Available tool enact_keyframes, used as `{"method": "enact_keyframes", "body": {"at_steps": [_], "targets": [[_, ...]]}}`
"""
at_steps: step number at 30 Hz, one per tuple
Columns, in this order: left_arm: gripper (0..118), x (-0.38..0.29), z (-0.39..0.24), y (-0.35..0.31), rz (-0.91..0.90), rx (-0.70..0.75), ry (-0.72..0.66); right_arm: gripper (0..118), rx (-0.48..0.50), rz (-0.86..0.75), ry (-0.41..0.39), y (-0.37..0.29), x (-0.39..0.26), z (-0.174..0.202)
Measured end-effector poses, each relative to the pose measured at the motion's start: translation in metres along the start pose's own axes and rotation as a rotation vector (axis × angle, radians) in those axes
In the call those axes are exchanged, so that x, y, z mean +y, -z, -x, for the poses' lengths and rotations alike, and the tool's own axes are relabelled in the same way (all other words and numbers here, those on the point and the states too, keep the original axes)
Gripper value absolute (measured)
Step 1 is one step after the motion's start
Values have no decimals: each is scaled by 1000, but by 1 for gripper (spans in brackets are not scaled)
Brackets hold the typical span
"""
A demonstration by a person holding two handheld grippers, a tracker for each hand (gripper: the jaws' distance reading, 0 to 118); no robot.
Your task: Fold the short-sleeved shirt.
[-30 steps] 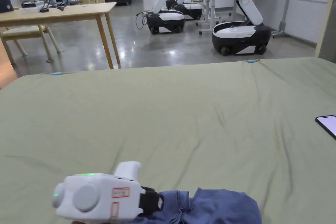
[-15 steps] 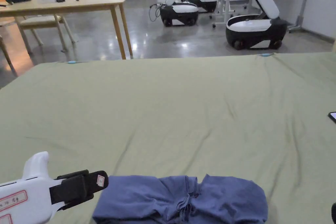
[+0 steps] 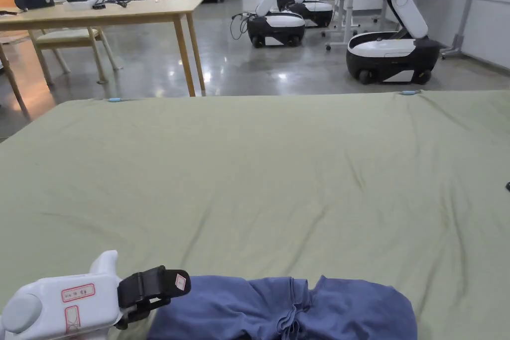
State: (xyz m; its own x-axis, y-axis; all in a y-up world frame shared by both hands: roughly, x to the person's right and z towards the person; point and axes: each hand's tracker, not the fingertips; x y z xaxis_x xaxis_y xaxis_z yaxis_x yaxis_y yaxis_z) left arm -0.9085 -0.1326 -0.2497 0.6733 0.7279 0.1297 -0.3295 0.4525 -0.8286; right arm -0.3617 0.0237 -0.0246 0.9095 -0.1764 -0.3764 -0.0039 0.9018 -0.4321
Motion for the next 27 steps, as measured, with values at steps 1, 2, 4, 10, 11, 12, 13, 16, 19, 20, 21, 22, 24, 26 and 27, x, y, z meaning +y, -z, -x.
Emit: {"method": "enact_keyframes", "body": {"at_steps": [1,2,4,10,11,12,13,16,19,20,21,22,24,26,27], "targets": [[118,3,15,5,25,-18,-14,3,-3,1,3,0,0,0],[118,1,18,11,49,-36,-22,3,-5,4,6,0,0,0],[118,-2,28,16,5,-141,-22,3,-10,8,9,0,0,1],[15,-9,33,30,6,-81,-31,3,-3,20,7,3,2,1],[15,-12,35,33,46,-65,-22,3,-1,22,6,4,2,1],[15,-10,37,32,23,-58,6,3,-3,24,4,5,3,1],[15,-9,36,27,9,-74,-18,3,-10,27,3,6,4,2],[15,-2,31,13,-18,-51,-39,3,-18,28,6,7,6,1],[15,13,43,-19,-81,-11,-53,3,-24,22,13,8,8,1],[15,17,49,-30,-100,14,-75,3,-23,20,14,9,9,1],[15,12,40,-44,-128,51,-87,3,-21,18,15,9,9,2],[15,12,44,-56,-143,89,-108,3,-18,17,17,10,10,2],[15,10,48,-67,-149,136,-97,3,-5,20,22,13,11,2],[15,18,50,-72,-137,121,-83,3,-3,23,17,17,13,3],[15,15,35,-71,-129,118,-59,3,-4,27,14,18,11,1]]}}
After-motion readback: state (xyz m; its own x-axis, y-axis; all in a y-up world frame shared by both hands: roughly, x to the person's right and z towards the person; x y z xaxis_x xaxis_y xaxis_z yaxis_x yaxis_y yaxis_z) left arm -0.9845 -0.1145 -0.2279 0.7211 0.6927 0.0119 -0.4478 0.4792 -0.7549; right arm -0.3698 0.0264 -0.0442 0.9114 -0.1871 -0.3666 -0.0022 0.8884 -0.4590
